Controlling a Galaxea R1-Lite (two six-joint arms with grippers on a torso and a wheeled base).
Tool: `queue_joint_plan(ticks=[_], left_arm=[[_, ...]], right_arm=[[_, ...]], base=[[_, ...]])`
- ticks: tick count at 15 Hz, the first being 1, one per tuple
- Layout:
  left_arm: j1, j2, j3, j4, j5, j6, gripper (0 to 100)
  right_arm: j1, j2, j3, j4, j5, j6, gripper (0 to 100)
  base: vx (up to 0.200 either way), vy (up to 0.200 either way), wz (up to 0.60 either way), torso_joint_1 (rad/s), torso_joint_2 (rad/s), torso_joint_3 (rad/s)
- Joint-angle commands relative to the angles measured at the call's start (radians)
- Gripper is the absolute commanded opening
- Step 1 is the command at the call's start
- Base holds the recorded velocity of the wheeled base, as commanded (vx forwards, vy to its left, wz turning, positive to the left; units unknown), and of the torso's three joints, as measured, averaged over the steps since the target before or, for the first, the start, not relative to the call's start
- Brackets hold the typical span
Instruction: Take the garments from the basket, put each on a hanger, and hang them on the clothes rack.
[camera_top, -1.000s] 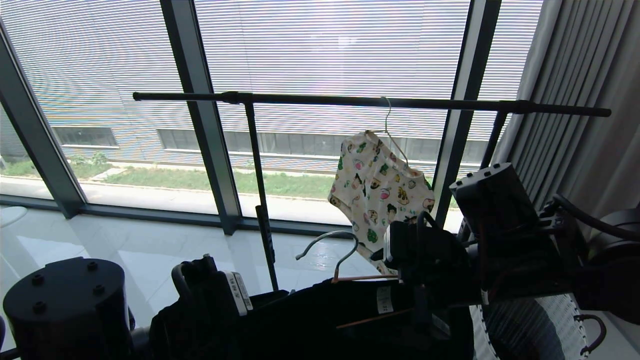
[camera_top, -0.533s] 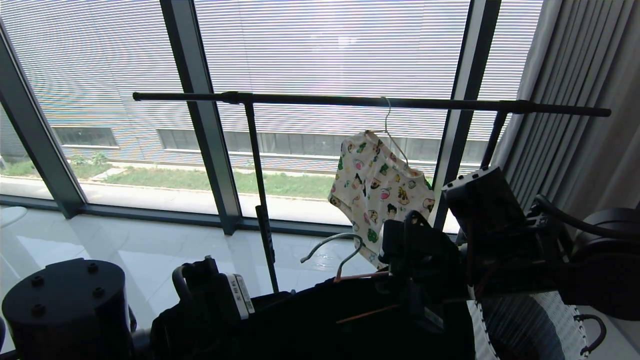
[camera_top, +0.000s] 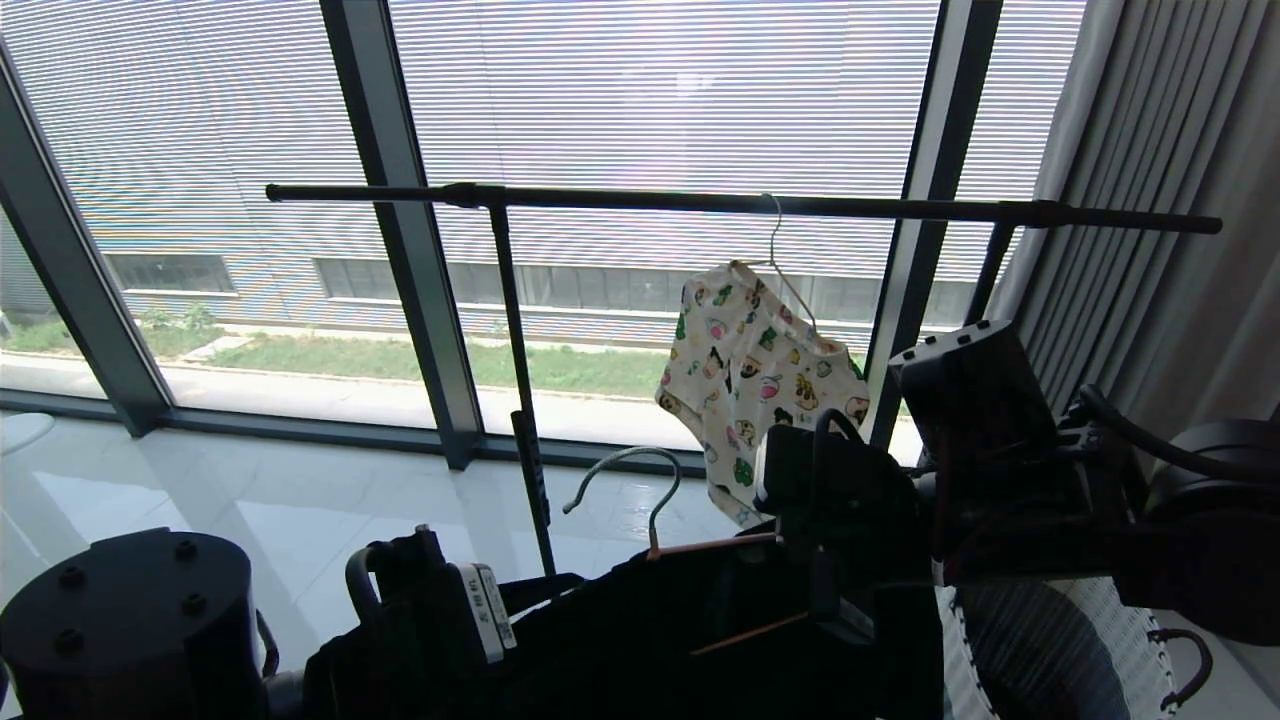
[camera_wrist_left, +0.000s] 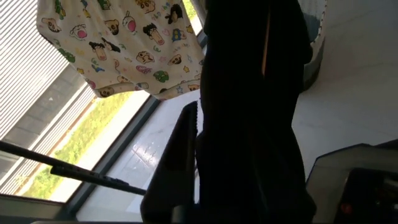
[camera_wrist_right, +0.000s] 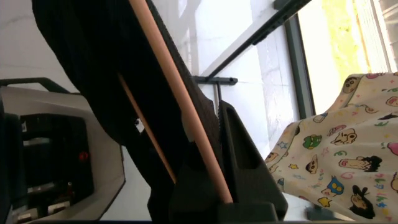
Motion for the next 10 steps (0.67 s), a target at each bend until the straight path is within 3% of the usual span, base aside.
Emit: queue_joint_plan(ticks=[1,5,10], left_arm=[[0.025,0.001,0.008,0.001,0.018,-0.001,100],[0.108,-0.051,0.117,0.001,0.022,-0.005,100],[0.319,-0.146,0.278,0.001,0.016,-0.011,100]], right_arm=[[-0.011,-0.021,0.015,-0.006,0.012,-0.016,0],[-0.075,-0.058,0.045,-0.010,0.058,-0.080,0],[-0.173,-0.112,0.055,-0.025,0.092,-0.100,0]], base=[[0.000,0.000,0.00,0.000,0.00,0.000],[0.000,0.000,0.00,0.000,0.00,0.000],[0.000,0.000,0.00,0.000,0.00,0.000]])
